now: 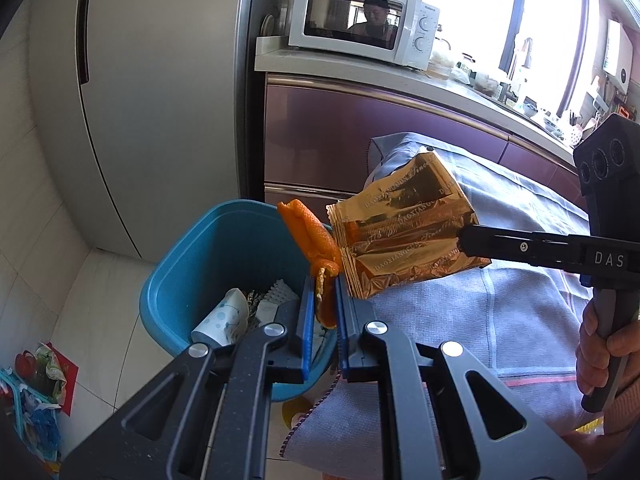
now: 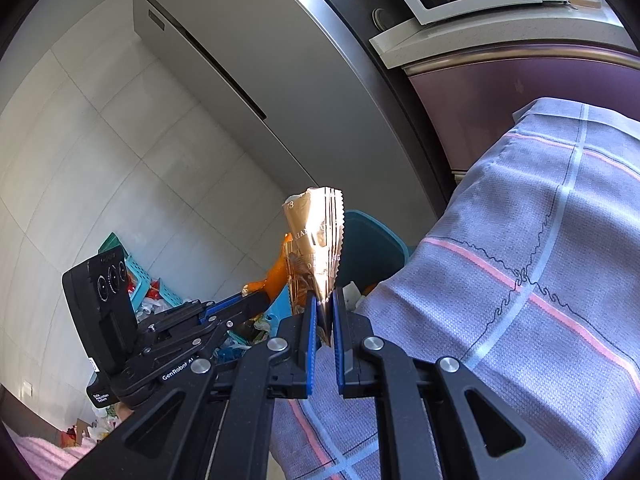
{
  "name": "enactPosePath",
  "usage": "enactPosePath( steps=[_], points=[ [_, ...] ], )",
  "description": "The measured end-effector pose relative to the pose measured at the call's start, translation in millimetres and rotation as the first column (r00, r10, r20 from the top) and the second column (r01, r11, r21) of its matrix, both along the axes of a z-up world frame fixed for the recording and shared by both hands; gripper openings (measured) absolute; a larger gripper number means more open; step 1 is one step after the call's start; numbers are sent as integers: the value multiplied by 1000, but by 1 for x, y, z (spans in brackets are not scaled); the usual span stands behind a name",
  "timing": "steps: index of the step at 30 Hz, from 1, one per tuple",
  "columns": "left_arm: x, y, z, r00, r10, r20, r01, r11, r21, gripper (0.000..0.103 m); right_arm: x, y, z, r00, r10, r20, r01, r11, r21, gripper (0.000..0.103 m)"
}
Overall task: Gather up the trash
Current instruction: 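Carry the peel in the left tool while the right tool carries the wrapper to the bin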
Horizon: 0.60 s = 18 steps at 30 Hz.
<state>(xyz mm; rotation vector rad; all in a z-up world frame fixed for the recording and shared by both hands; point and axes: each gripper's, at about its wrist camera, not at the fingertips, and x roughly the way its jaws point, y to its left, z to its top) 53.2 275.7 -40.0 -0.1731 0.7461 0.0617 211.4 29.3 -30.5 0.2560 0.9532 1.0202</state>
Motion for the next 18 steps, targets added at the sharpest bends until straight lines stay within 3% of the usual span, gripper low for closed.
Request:
enactPosePath(
  steps=[18],
  points=[
    [0,6,-6,1000,25,-13,-25,1000,-5,10,4,15,-4,1000,22,-12,-22,1000,-21,7]
  ],
)
